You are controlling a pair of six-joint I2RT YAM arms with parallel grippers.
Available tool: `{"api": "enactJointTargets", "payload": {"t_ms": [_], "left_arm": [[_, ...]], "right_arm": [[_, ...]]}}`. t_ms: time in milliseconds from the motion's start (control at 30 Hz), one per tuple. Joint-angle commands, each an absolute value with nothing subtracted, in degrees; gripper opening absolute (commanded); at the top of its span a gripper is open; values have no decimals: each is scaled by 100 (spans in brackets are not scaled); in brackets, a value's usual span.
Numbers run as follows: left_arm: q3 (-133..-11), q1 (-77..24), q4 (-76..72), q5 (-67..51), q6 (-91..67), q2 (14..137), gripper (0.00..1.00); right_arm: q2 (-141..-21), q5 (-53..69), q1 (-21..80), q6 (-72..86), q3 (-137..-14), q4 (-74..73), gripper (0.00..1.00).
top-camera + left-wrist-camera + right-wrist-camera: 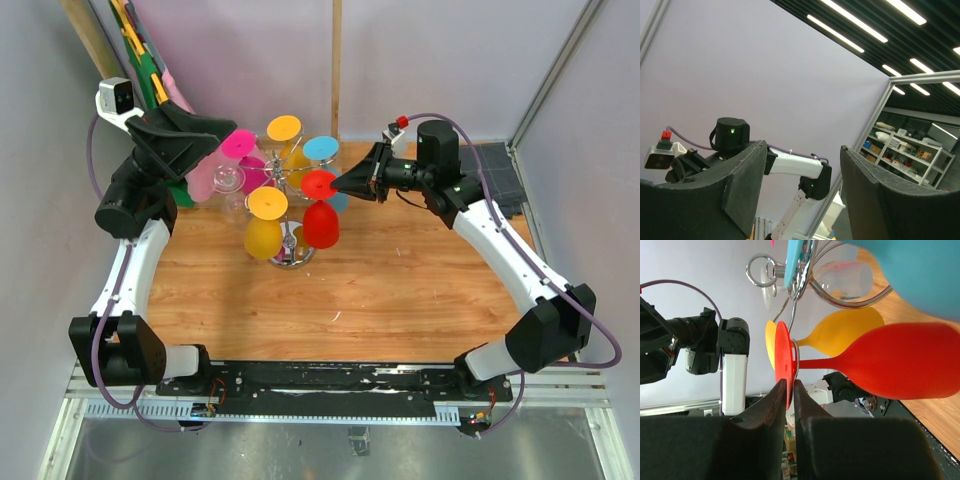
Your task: Place the wine glass upside down on the wine glass rack
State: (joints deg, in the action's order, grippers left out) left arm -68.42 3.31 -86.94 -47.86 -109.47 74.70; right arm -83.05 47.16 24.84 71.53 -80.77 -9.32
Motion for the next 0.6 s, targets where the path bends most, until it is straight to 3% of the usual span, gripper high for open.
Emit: {"api": "enactJointTargets", "payload": {"t_ms": [0,233,467,567], "left_arm": [[-6794,384,-9125,-4890,-10857,7356,65],[-6834,381,-9052,-4956,-10832,7356,65],[-6825,383,-8837,-5032,-10632,7301,65],[-6847,382,-8651,-5139,-10477,7260,65]], "right_arm": [[-8356,4820,2357,7014,-7953,-683,12],[-8343,4895,2317,7072,-7708,-436,16],[-8079,4652,2150,6501,-7715,-819,31],[-7964,4622,2053,6346,-7702,-914,32]]}}
